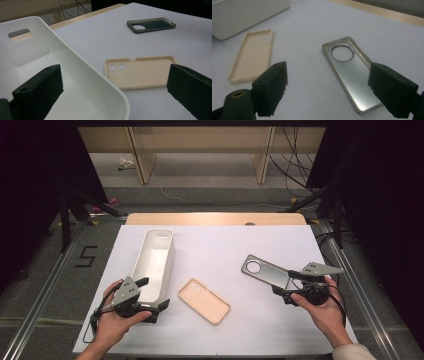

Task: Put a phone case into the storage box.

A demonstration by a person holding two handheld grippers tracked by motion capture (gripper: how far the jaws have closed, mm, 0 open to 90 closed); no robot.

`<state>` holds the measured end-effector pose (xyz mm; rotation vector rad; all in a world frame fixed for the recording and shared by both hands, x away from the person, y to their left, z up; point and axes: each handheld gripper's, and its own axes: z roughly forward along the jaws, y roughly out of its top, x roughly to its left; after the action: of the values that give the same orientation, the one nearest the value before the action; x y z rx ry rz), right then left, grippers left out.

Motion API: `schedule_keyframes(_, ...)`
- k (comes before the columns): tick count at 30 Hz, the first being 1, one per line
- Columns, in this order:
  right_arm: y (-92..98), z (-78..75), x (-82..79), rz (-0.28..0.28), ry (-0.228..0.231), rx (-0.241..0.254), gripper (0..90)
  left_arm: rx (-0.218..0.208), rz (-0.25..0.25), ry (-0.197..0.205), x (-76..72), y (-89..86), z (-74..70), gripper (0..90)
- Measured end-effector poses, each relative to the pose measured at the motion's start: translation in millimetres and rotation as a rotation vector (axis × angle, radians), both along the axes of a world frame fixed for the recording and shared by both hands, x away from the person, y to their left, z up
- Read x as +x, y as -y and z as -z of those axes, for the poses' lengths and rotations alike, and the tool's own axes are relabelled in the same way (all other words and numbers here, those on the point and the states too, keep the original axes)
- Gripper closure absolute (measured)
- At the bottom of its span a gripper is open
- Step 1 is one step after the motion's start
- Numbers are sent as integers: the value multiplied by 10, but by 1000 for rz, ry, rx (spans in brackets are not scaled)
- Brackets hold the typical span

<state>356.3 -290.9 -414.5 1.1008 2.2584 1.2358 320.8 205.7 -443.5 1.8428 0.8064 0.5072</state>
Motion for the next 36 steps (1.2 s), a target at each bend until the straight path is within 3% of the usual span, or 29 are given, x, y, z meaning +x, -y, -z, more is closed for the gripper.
schedule_keyframes(6, -17, 8, 24, 4, 3, -9, 171, 0, 0, 1, -1, -4, -1, 0)
schedule_keyframes(11, -4, 11, 61, 21, -4, -20, 282, 0, 1, 0, 0, 3, -2, 0)
schedule_keyframes(12, 3, 19, 107, 37, -10, -38, 377, -1, 1, -1, -2, 6, -1, 3)
schedule_keyframes(13, 3, 19, 107, 37, -10, -38, 377, -1, 1, -3, -3, 8, -1, 3)
schedule_keyframes(14, 1, 35, 164, 54, -19, -67, 498, -1, 1, -2, -3, 9, -1, 3)
schedule_keyframes(15, 1, 35, 164, 54, -19, -67, 498, 0, 1, -1, -1, 9, -2, 3)
schedule_keyframes(16, -1, 41, 219, 64, -23, -96, 622, 0, 0, 0, -1, 10, -3, 3)
schedule_keyframes(17, -1, 41, 219, 64, -23, -96, 622, 0, 0, 0, -1, 10, -3, 4)
schedule_keyframes(18, 0, 38, 271, 71, -34, -122, 728, 0, 1, -1, 0, 10, -3, 4)
schedule_keyframes(19, 0, 38, 271, 71, -34, -122, 728, 0, 2, -2, 1, 10, -2, 4)
schedule_keyframes(20, -1, 41, 335, 85, -50, -161, 810, 0, 3, -3, 2, 12, -1, 4)
schedule_keyframes(21, -1, 41, 335, 85, -50, -161, 810, 0, 3, -3, 2, 12, -1, 5)
schedule_keyframes(22, -3, 55, 413, 96, -69, -192, 878, -1, 3, -2, -1, 13, -3, 5)
schedule_keyframes(24, -2, 63, 459, 107, -75, -212, 897, -1, 2, -1, -2, 12, -4, 5)
schedule_keyframes(31, 53, 159, 845, 159, -131, -286, 900, -3, 2, -1, 0, 8, -2, 5)
schedule_keyframes(36, 128, 254, 1036, 189, -174, -315, 900, -3, 2, -2, 0, 7, 0, 6)
